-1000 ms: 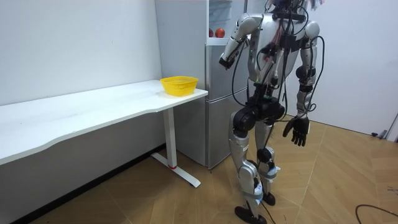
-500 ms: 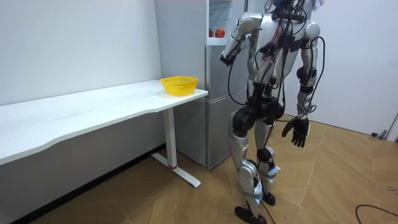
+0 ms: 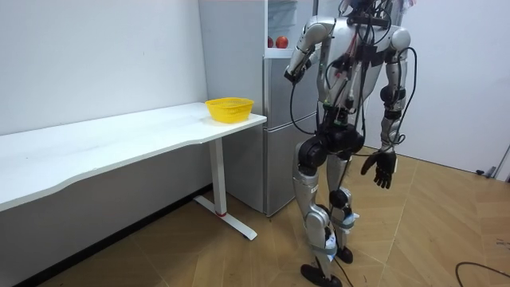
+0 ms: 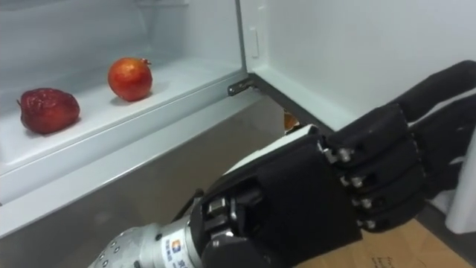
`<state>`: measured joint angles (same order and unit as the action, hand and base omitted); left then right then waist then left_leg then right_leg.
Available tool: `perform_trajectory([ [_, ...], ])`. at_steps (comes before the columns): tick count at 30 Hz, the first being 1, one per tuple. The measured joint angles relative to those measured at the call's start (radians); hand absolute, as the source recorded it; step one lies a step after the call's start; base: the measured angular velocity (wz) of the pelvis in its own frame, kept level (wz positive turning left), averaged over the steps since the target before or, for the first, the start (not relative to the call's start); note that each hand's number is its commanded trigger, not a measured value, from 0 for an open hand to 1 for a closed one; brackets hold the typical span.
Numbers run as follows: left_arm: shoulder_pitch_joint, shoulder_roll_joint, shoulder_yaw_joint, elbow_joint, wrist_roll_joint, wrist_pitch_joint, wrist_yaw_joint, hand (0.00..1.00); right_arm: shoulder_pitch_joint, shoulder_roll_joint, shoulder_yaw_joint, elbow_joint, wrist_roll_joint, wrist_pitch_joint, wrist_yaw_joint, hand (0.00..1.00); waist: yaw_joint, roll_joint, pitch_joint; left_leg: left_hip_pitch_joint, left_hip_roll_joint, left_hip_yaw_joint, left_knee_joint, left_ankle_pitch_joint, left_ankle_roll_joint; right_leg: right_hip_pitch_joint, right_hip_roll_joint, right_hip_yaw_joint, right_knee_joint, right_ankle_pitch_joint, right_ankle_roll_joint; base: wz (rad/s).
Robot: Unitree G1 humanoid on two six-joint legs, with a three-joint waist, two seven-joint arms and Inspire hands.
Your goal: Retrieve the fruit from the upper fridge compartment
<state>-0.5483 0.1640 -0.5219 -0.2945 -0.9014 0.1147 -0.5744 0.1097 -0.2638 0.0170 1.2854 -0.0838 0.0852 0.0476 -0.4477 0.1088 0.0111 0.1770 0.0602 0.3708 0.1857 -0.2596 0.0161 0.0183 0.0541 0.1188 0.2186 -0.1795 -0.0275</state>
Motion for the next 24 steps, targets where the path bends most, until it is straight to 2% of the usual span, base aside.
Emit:
perform_trajectory([
  [2, 0.000, 0.011, 0.000, 0.000, 0.001, 0.000, 0.005, 0.00, 0.006, 0.000, 0.001, 0.000, 0.002, 0.000, -0.001, 0.00, 0.017, 0.003, 0.0021, 0.006, 0.001, 0.005, -0.001, 0.000, 0.000, 0.001, 0.001, 0.004, 0.002, 0.001, -0.001, -0.16],
  [4, 0.000, 0.018, 0.000, -0.001, 0.000, 0.000, 0.007, 0.00, 0.009, 0.000, 0.002, 0.001, 0.002, 0.001, 0.000, 0.00, 0.019, 0.004, 0.0024, 0.003, 0.001, 0.004, -0.003, 0.000, -0.001, 0.001, -0.001, 0.000, 0.002, 0.001, -0.001, 0.00],
  [8, 0.000, 0.059, 0.006, -0.004, 0.004, 0.000, 0.013, 0.00, 0.002, 0.001, 0.005, 0.001, 0.006, 0.000, -0.001, 0.00, 0.049, -0.001, 0.0048, 0.000, 0.000, -0.001, -0.005, 0.001, -0.001, -0.002, -0.002, -0.010, 0.004, 0.001, -0.001, 0.07],
  [11, 0.002, 0.095, 0.038, -0.045, 0.061, 0.002, 0.013, 0.00, 0.000, 0.002, -0.001, -0.001, 0.003, 0.000, -0.001, 0.00, 0.102, -0.007, 0.0081, -0.002, -0.002, -0.024, -0.006, 0.001, -0.001, -0.002, -0.003, -0.018, 0.009, 0.001, -0.001, 0.10],
  [13, 0.003, 0.108, 0.077, -0.082, 0.081, 0.003, 0.013, 0.00, 0.000, 0.001, -0.003, -0.004, 0.000, -0.002, -0.001, 0.00, 0.122, -0.011, 0.0063, -0.009, -0.003, -0.028, -0.005, 0.001, -0.002, -0.003, -0.003, -0.041, 0.002, 0.001, -0.001, 0.33],
  [16, 0.024, 0.139, 0.128, -0.139, 0.111, 0.002, 0.013, 0.00, 0.000, 0.002, -0.003, -0.011, -0.010, -0.004, -0.002, 0.00, 0.174, -0.021, 0.0017, -0.012, -0.003, -0.053, -0.007, 0.003, -0.004, 0.002, -0.003, -0.062, 0.000, 0.002, -0.003, 0.20],
  [18, 0.076, 0.187, 0.161, -0.202, 0.133, 0.001, 0.014, 0.00, 0.001, 0.002, -0.002, -0.010, -0.010, -0.010, -0.002, 0.00, 0.196, -0.024, -0.0028, -0.022, -0.003, -0.078, -0.007, 0.003, -0.005, 0.001, -0.011, -0.084, -0.002, 0.003, -0.005, 0.22],
  [20, 0.099, 0.210, 0.182, -0.230, 0.165, 0.002, 0.014, 0.00, 0.001, 0.002, -0.002, -0.011, -0.021, -0.012, -0.002, 0.00, 0.221, -0.024, -0.0051, -0.029, -0.003, -0.093, -0.006, 0.004, -0.006, 0.003, -0.016, -0.106, -0.003, 0.003, -0.005, 0.34],
  [24, 0.129, 0.225, 0.278, -0.245, 0.231, -0.005, 0.018, 0.00, 0.009, 0.007, -0.002, -0.003, -0.045, -0.023, -0.004, 0.00, 0.277, -0.024, -0.0062, -0.025, -0.004, -0.133, -0.006, 0.005, -0.008, 0.021, -0.019, -0.153, -0.001, 0.003, -0.004, 0.29],
])
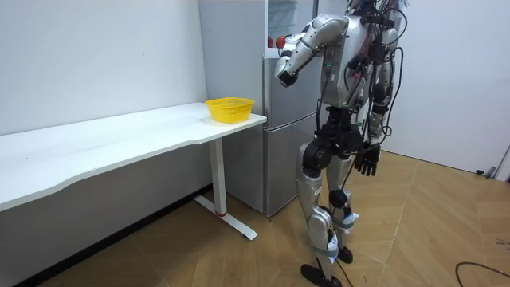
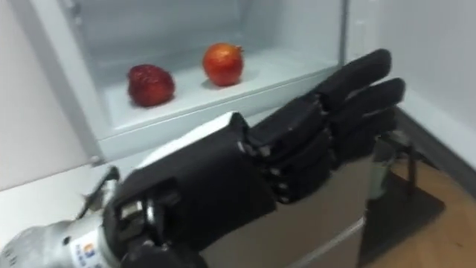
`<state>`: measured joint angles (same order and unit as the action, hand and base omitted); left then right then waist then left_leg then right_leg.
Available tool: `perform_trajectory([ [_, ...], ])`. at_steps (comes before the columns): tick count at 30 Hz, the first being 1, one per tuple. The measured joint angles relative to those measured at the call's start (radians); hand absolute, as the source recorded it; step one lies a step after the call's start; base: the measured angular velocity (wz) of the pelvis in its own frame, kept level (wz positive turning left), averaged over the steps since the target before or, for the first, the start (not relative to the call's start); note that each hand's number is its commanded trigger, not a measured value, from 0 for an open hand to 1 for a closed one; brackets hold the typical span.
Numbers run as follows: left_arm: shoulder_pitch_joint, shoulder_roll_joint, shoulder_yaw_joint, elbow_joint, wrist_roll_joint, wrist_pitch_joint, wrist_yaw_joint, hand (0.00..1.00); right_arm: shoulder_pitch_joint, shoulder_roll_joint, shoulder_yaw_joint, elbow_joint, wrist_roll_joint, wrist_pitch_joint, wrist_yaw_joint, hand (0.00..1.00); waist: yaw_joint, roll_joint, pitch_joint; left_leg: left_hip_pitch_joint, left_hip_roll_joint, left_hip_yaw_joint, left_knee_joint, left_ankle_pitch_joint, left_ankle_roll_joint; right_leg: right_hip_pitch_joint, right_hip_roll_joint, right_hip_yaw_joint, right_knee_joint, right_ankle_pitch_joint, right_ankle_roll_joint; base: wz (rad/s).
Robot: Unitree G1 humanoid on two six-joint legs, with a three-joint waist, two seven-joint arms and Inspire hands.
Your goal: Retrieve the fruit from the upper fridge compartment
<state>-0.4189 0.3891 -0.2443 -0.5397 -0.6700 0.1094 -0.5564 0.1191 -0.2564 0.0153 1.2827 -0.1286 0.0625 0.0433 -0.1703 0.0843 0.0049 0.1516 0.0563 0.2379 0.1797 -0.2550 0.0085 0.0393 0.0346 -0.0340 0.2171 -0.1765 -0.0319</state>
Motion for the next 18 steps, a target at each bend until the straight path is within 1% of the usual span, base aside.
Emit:
perform_trajectory([
  [1, 0.006, 0.000, 0.014, 0.000, 0.005, -0.001, 0.000, 0.00, 0.001, 0.000, 0.000, 0.000, 0.000, -0.001, -0.001, 0.00, 0.009, 0.000, -0.0003, 0.000, 0.000, -0.001, 0.000, 0.000, 0.000, 0.002, -0.001, -0.002, 0.000, 0.000, 0.000, 0.18],
  [2, 0.023, 0.002, 0.045, -0.001, 0.007, -0.003, 0.001, 0.00, 0.000, 0.000, -0.001, -0.001, 0.000, -0.006, -0.006, 0.00, 0.020, 0.000, -0.0003, 0.000, 0.000, -0.004, 0.001, 0.000, 0.000, 0.003, -0.003, -0.004, -0.001, 0.000, 0.000, 0.11],
  [3, 0.039, 0.009, 0.081, -0.003, 0.007, -0.004, 0.004, 0.00, 0.002, 0.001, -0.001, -0.001, 0.001, -0.008, -0.014, 0.00, 0.037, -0.001, -0.0009, -0.001, 0.000, -0.009, 0.002, 0.001, -0.001, 0.006, -0.010, -0.011, -0.002, -0.001, 0.001, 0.09],
  [4, 0.046, 0.015, 0.101, -0.005, 0.008, -0.004, 0.006, 0.00, 0.001, 0.002, -0.001, -0.002, -0.003, -0.009, -0.018, 0.00, 0.043, -0.003, -0.0014, -0.003, 0.000, -0.011, 0.004, 0.001, -0.002, 0.006, -0.011, -0.014, -0.004, -0.002, 0.001, 0.18],
  [5, 0.062, 0.026, 0.142, -0.021, 0.014, -0.005, 0.011, 0.00, 0.003, 0.004, -0.001, 0.000, -0.024, -0.009, -0.019, 0.00, 0.044, -0.003, -0.0028, -0.008, -0.002, -0.021, 0.009, 0.001, -0.002, 0.011, -0.013, -0.025, -0.015, -0.002, 0.001, 0.22],
  [6, 0.078, 0.030, 0.179, -0.039, 0.029, -0.008, 0.023, 0.00, 0.015, 0.004, -0.004, -0.002, -0.039, -0.007, -0.020, 0.00, 0.062, -0.001, -0.0068, -0.008, -0.005, -0.027, 0.010, 0.001, -0.002, 0.015, -0.015, -0.036, -0.014, -0.002, 0.001, 0.23],
  [7, 0.087, 0.031, 0.197, -0.049, 0.043, -0.008, 0.028, 0.00, 0.019, 0.004, -0.010, -0.005, -0.040, -0.008, -0.021, 0.00, 0.071, -0.001, -0.0097, -0.009, -0.009, -0.033, 0.010, 0.002, -0.003, 0.016, -0.015, -0.039, -0.014, -0.002, 0.002, 0.22],
  [8, 0.107, 0.034, 0.235, -0.059, 0.059, -0.020, 0.037, 0.00, 0.034, 0.005, -0.018, -0.005, -0.041, -0.008, -0.026, 0.00, 0.085, 0.000, -0.0129, -0.005, -0.011, -0.050, 0.010, 0.003, -0.004, 0.026, -0.015, -0.048, -0.015, -0.002, 0.002, 0.26],
  [9, 0.130, 0.034, 0.271, -0.061, 0.069, -0.036, 0.051, 0.00, 0.050, 0.005, -0.019, -0.004, -0.041, -0.007, -0.034, 0.00, 0.098, 0.000, -0.0128, -0.001, -0.013, -0.058, 0.009, 0.004, -0.005, 0.038, -0.017, -0.057, -0.016, -0.004, 0.004, 0.28],
  [10, 0.148, 0.035, 0.292, -0.061, 0.075, -0.043, 0.059, 0.00, 0.056, 0.006, -0.023, -0.005, -0.043, -0.006, -0.038, 0.00, 0.105, 0.000, -0.0128, 0.001, -0.014, -0.060, 0.009, 0.004, -0.005, 0.043, -0.017, -0.060, -0.017, -0.005, 0.004, 0.23],
  [11, 0.191, 0.035, 0.343, -0.064, 0.085, -0.048, 0.079, 0.00, 0.066, 0.011, -0.049, -0.012, -0.056, -0.006, -0.047, 0.00, 0.126, 0.002, -0.0140, 0.003, -0.015, -0.062, 0.010, 0.004, -0.006, 0.046, -0.019, -0.068, -0.016, -0.006, 0.004, 0.19],
  [12, 0.233, 0.035, 0.393, -0.060, 0.108, -0.050, 0.105, 0.00, 0.070, 0.018, -0.072, -0.012, -0.076, -0.006, -0.058, 0.00, 0.134, 0.001, -0.0132, 0.001, -0.015, -0.077, 0.012, 0.005, -0.006, 0.046, -0.021, -0.078, -0.016, -0.007, 0.004, 0.22],
  [13, 0.248, 0.035, 0.413, -0.056, 0.123, -0.050, 0.123, 0.00, 0.071, 0.021, -0.081, -0.012, -0.080, -0.005, -0.062, 0.00, 0.139, 0.000, -0.0125, 0.001, -0.016, -0.082, 0.012, 0.005, -0.007, 0.044, -0.022, -0.083, -0.015, -0.008, 0.004, 0.27],
  [15, 0.320, 0.034, 0.502, -0.045, 0.138, -0.049, 0.172, 0.00, 0.072, 0.030, -0.091, -0.013, -0.083, -0.004, -0.079, 0.00, 0.174, -0.001, -0.0113, 0.001, -0.019, -0.102, 0.012, 0.007, -0.009, 0.045, -0.032, -0.098, -0.015, -0.012, 0.004, 0.20],
  [16, 0.339, 0.033, 0.526, -0.040, 0.139, -0.050, 0.184, 0.00, 0.075, 0.033, -0.101, -0.014, -0.083, -0.004, -0.080, 0.00, 0.179, -0.002, -0.0109, 0.001, -0.020, -0.107, 0.012, 0.007, -0.009, 0.049, -0.033, -0.104, -0.015, -0.013, 0.004, 0.22],
  [17, 0.381, 0.028, 0.571, -0.028, 0.139, -0.053, 0.213, 0.00, 0.079, 0.037, -0.118, -0.018, -0.078, -0.004, -0.082, 0.00, 0.193, -0.002, -0.0110, -0.001, -0.023, -0.112, 0.013, 0.007, -0.009, 0.050, -0.036, -0.108, -0.009, -0.021, 0.005, 0.19],
  [18, 0.407, 0.023, 0.594, -0.024, 0.141, -0.055, 0.232, 0.00, 0.085, 0.037, -0.118, -0.019, -0.073, -0.004, -0.086, 0.00, 0.200, -0.002, -0.0109, 0.000, -0.024, -0.113, 0.015, 0.007, -0.009, 0.050, -0.037, -0.109, -0.006, -0.023, 0.006, 0.18],
])
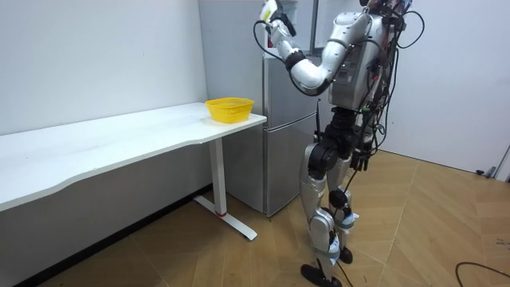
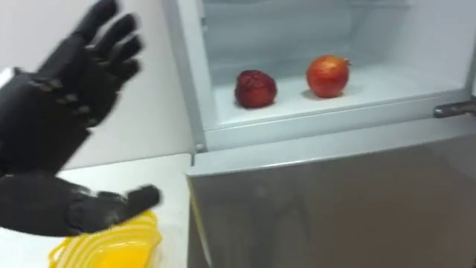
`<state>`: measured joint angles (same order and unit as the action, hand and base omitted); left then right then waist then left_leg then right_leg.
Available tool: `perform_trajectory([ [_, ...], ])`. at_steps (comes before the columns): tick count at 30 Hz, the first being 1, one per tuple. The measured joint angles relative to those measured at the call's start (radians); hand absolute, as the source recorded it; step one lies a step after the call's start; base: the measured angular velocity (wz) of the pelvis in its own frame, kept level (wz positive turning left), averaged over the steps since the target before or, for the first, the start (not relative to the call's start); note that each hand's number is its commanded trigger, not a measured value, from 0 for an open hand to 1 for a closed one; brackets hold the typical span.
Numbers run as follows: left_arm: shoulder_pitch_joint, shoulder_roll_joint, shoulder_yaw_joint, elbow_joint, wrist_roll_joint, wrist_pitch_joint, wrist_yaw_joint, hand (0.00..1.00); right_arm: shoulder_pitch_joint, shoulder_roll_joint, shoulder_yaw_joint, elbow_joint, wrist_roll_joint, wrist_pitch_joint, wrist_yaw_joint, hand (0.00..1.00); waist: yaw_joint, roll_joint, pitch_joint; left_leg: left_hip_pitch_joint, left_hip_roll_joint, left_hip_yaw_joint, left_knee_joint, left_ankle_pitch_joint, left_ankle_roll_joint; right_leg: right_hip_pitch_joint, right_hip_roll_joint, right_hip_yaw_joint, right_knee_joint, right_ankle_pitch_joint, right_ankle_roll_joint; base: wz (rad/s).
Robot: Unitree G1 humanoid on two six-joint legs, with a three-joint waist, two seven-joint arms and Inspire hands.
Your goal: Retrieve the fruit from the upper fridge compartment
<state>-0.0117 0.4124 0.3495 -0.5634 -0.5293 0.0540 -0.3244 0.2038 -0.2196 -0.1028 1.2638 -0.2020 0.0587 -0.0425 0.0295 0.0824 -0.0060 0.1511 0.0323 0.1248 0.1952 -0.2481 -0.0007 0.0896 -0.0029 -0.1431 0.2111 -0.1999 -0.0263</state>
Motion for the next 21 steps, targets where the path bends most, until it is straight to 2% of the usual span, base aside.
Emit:
perform_trajectory([
  [2, 0.110, -0.006, 0.074, 0.041, 0.039, -0.010, 0.073, 0.00, 0.012, 0.001, -0.011, -0.014, -0.001, 0.005, -0.021, 0.00, 0.021, 0.000, 0.0006, 0.004, -0.005, -0.021, 0.003, 0.000, 0.000, 0.002, -0.006, -0.008, 0.015, -0.012, 0.002, 0.19],
  [3, 0.153, -0.013, 0.104, 0.077, 0.048, -0.010, 0.105, 0.00, 0.022, 0.002, -0.018, -0.030, -0.006, 0.005, -0.036, 0.00, 0.037, 0.002, 0.0020, 0.004, -0.006, -0.025, 0.003, 0.001, 0.000, 0.003, -0.007, -0.015, 0.015, -0.013, 0.002, 0.17],
  [4, 0.176, -0.021, 0.122, 0.093, 0.062, -0.011, 0.123, 0.00, 0.024, 0.002, -0.022, -0.034, -0.006, 0.005, -0.043, 0.00, 0.037, 0.002, 0.0036, 0.004, -0.007, -0.028, 0.003, 0.001, 0.000, 0.006, -0.008, -0.022, 0.014, -0.013, 0.002, 0.18],
  [6, 0.237, -0.068, 0.171, 0.173, 0.123, -0.017, 0.204, 0.00, 0.031, 0.003, -0.042, -0.046, -0.004, 0.005, -0.060, 0.00, 0.043, 0.004, 0.0093, 0.004, -0.011, -0.040, 0.004, 0.001, 0.000, 0.012, -0.012, -0.038, 0.015, -0.021, 0.004, 0.23],
  [7, 0.252, -0.079, 0.181, 0.196, 0.129, -0.018, 0.226, 0.00, 0.031, 0.002, -0.044, -0.048, -0.001, 0.005, -0.065, 0.00, 0.044, 0.004, 0.0092, 0.004, -0.011, -0.043, 0.004, 0.001, 0.000, 0.015, -0.012, -0.040, 0.014, -0.021, 0.005, 0.15],
  [9, 0.307, -0.121, 0.208, 0.277, 0.130, -0.018, 0.323, 0.00, 0.042, 0.006, -0.045, -0.065, 0.002, 0.003, -0.077, 0.00, 0.054, 0.004, 0.0098, -0.002, -0.012, -0.047, 0.004, 0.000, 0.000, 0.017, -0.014, -0.050, 0.011, -0.024, 0.004, 0.09],
  [12, 0.356, -0.151, 0.207, 0.351, 0.128, -0.018, 0.433, 0.00, 0.050, 0.013, -0.041, -0.062, 0.008, 0.006, -0.077, 0.00, 0.059, -0.005, 0.0102, -0.007, -0.015, -0.059, 0.004, 0.000, 0.000, 0.018, -0.018, -0.054, 0.010, -0.031, 0.006, 0.15],
  [13, 0.368, -0.160, 0.206, 0.365, 0.128, -0.021, 0.448, 0.00, 0.051, 0.012, -0.041, -0.065, 0.013, 0.007, -0.076, 0.00, 0.060, -0.011, 0.0076, -0.007, -0.016, -0.061, 0.003, 0.000, 0.000, 0.018, -0.018, -0.053, 0.011, -0.032, 0.006, 0.06],
  [16, 0.404, -0.200, 0.189, 0.507, 0.129, -0.033, 0.495, 0.00, 0.054, 0.010, -0.042, -0.067, -0.004, 0.009, -0.076, 0.00, 0.056, -0.010, 0.0073, 0.001, -0.019, -0.075, 0.002, 0.000, 0.000, 0.032, -0.014, -0.058, 0.010, -0.034, 0.008, 0.05],
  [17, 0.421, -0.217, 0.168, 0.576, 0.128, -0.034, 0.511, 0.00, 0.055, 0.012, -0.042, -0.067, -0.001, 0.009, -0.073, 0.00, 0.059, -0.012, 0.0063, 0.003, -0.019, -0.075, 0.001, 0.000, 0.000, 0.035, -0.015, -0.061, 0.008, -0.035, 0.008, 0.00],
  [19, 0.438, -0.230, 0.131, 0.729, 0.127, -0.037, 0.509, 0.00, 0.054, 0.013, -0.042, -0.069, 0.002, 0.009, -0.064, 0.00, 0.060, -0.017, 0.0059, 0.002, -0.020, -0.074, 0.001, 0.000, 0.000, 0.033, -0.017, -0.065, 0.008, -0.036, 0.008, 0.00],
  [21, 0.443, -0.255, 0.084, 0.907, 0.127, -0.026, 0.511, 0.00, 0.055, 0.019, -0.042, -0.068, -0.001, 0.010, -0.062, 0.00, 0.053, -0.031, 0.0056, 0.001, -0.022, -0.076, 0.002, 0.000, 0.000, 0.037, -0.026, -0.080, 0.005, -0.037, 0.009, 0.10],
])
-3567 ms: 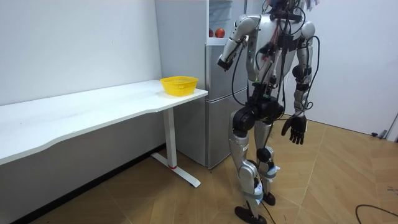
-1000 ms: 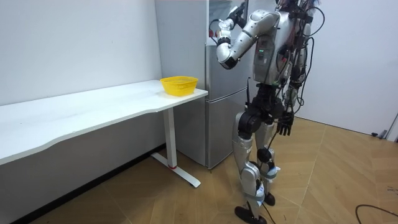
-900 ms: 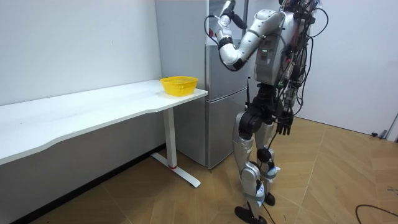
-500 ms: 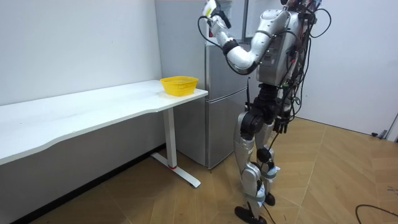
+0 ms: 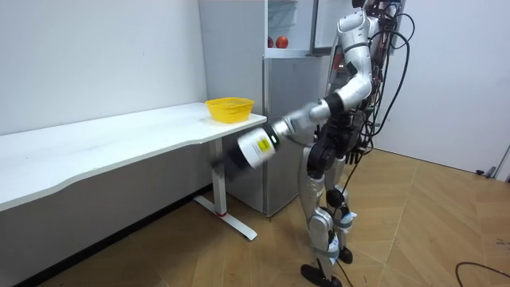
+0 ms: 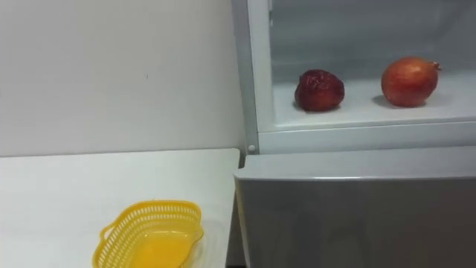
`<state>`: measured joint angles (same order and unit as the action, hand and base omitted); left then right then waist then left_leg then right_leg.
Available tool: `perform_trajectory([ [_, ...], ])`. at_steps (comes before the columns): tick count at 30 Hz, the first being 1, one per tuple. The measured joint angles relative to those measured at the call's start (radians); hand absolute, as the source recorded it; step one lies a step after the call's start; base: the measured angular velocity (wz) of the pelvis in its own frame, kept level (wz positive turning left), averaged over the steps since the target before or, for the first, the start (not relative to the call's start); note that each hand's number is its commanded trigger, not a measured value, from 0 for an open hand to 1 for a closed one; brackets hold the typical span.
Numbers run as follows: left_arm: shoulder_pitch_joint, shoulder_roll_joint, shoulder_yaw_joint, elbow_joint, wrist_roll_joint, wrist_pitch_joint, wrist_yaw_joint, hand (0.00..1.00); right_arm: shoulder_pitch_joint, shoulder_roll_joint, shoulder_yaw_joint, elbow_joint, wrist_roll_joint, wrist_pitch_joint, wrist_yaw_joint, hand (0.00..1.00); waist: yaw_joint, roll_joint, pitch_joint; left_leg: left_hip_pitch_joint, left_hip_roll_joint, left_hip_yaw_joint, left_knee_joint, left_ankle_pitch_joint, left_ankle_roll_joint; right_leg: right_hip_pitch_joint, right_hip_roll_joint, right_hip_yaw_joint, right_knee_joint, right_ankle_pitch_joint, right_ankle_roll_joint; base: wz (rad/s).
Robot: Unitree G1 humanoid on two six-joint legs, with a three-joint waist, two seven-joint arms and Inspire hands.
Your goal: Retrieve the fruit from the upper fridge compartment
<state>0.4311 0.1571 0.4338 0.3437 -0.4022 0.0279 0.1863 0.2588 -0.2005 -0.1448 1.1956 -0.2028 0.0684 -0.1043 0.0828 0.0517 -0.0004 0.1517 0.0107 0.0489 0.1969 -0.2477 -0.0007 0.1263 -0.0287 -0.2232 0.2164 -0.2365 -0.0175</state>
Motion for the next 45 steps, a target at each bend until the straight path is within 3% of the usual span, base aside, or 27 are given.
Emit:
perform_trajectory([
  [6, -0.005, -0.003, -0.090, 0.288, 0.000, 0.009, -0.054, 0.00, -0.005, 0.003, -0.009, -0.007, -0.003, 0.014, 0.036, 0.00, 0.003, -0.024, -0.0009, 0.001, -0.002, -0.001, 0.002, 0.000, 0.000, 0.011, -0.001, -0.002, -0.014, -0.001, 0.002, 0.07],
  [10, -0.026, -0.002, -0.142, 0.407, 0.001, 0.006, -0.113, 0.00, -0.009, 0.002, -0.009, -0.023, -0.004, 0.010, 0.042, 0.00, -0.009, -0.019, 0.0044, 0.008, -0.004, 0.000, 0.000, 0.000, 0.000, 0.017, -0.003, 0.000, -0.011, -0.001, 0.004, 0.00],
  [12, -0.052, -0.004, -0.194, 0.507, 0.007, 0.009, -0.162, 0.00, -0.009, 0.004, -0.002, -0.027, -0.001, 0.005, 0.044, 0.00, -0.024, -0.004, 0.0050, 0.006, -0.005, 0.000, -0.003, -0.001, 0.001, 0.013, -0.003, 0.001, -0.008, -0.003, 0.007, 0.04],
  [17, -0.083, -0.015, -0.223, 0.598, 0.062, 0.012, -0.228, 0.00, -0.012, 0.008, 0.003, -0.035, -0.003, 0.006, 0.053, 0.00, -0.038, -0.002, 0.0036, 0.002, -0.002, 0.007, -0.010, -0.001, 0.002, -0.007, -0.003, 0.007, 0.010, -0.006, 0.004, -0.06],
  [21, -0.095, -0.026, -0.236, 0.667, 0.092, 0.010, -0.259, 0.00, -0.033, 0.009, 0.002, -0.046, -0.007, -0.018, 0.036, 0.00, -0.057, -0.007, 0.0015, 0.005, -0.003, 0.033, -0.008, -0.001, 0.002, -0.018, -0.004, 0.033, 0.020, -0.007, 0.004, -0.19],
  [25, -0.111, -0.025, -0.282, 0.668, 0.115, 0.011, -0.271, 0.00, -0.007, 0.017, 0.003, -0.217, 0.013, -0.030, -0.006, 0.00, -0.059, -0.010, 0.0027, 0.001, 0.000, 0.059, -0.008, -0.001, 0.002, -0.041, 0.004, 0.064, 0.023, -0.002, 0.005, -0.23],
  [27, -0.131, -0.018, -0.309, 0.669, 0.142, 0.008, -0.282, 0.00, -0.008, 0.030, 0.003, -0.288, 0.046, -0.067, -0.045, 0.00, -0.066, -0.014, 0.0025, 0.002, 0.001, 0.074, -0.010, -0.001, 0.002, -0.041, 0.011, 0.079, 0.022, 0.000, 0.006, -0.16],
  [30, -0.142, -0.008, -0.339, 0.668, 0.154, -0.006, -0.291, 0.00, 0.007, 0.062, 0.010, -0.399, 0.040, -0.090, -0.062, 0.00, -0.080, -0.020, 0.0023, 0.011, 0.002, 0.090, -0.012, -0.001, 0.002, -0.041, 0.013, 0.087, 0.022, 0.000, 0.006, -0.11],
  [34, -0.142, -0.007, -0.337, 0.667, 0.179, -0.015, -0.294, 0.00, 0.084, 0.080, 0.050, -0.644, 0.046, -0.094, -0.069, 0.00, -0.084, -0.023, 0.0019, 0.010, 0.005, 0.113, -0.016, -0.001, 0.002, -0.054, 0.015, 0.101, 0.022, 0.001, 0.004, -0.22],
  [39, -0.130, 0.004, -0.329, 0.671, 0.178, -0.045, -0.295, 0.00, 0.125, 0.086, 0.083, -0.845, 0.069, -0.106, -0.065, 0.00, -0.097, -0.048, 0.0022, 0.009, 0.009, 0.129, -0.018, -0.001, 0.001, -0.062, 0.021, 0.121, 0.025, 0.004, 0.002, -0.10],
  [41, -0.116, 0.005, -0.329, 0.671, 0.180, -0.053, -0.301, 0.00, 0.139, 0.087, 0.087, -0.948, 0.080, -0.106, -0.055, 0.00, -0.102, -0.045, -0.0018, -0.001, 0.011, 0.140, -0.017, -0.001, 0.001, -0.075, 0.025, 0.132, 0.026, 0.007, 0.000, -0.19],
  [45, -0.112, 0.010, -0.330, 0.703, 0.180, -0.073, -0.309, 0.00, 0.152, 0.088, 0.084, -1.124, 0.078, -0.144, -0.055, 0.00, -0.119, -0.035, -0.0041, -0.007, 0.015, 0.141, -0.016, -0.001, 0.001, -0.075, 0.033, 0.141, 0.021, 0.013, -0.003, -0.08],
])
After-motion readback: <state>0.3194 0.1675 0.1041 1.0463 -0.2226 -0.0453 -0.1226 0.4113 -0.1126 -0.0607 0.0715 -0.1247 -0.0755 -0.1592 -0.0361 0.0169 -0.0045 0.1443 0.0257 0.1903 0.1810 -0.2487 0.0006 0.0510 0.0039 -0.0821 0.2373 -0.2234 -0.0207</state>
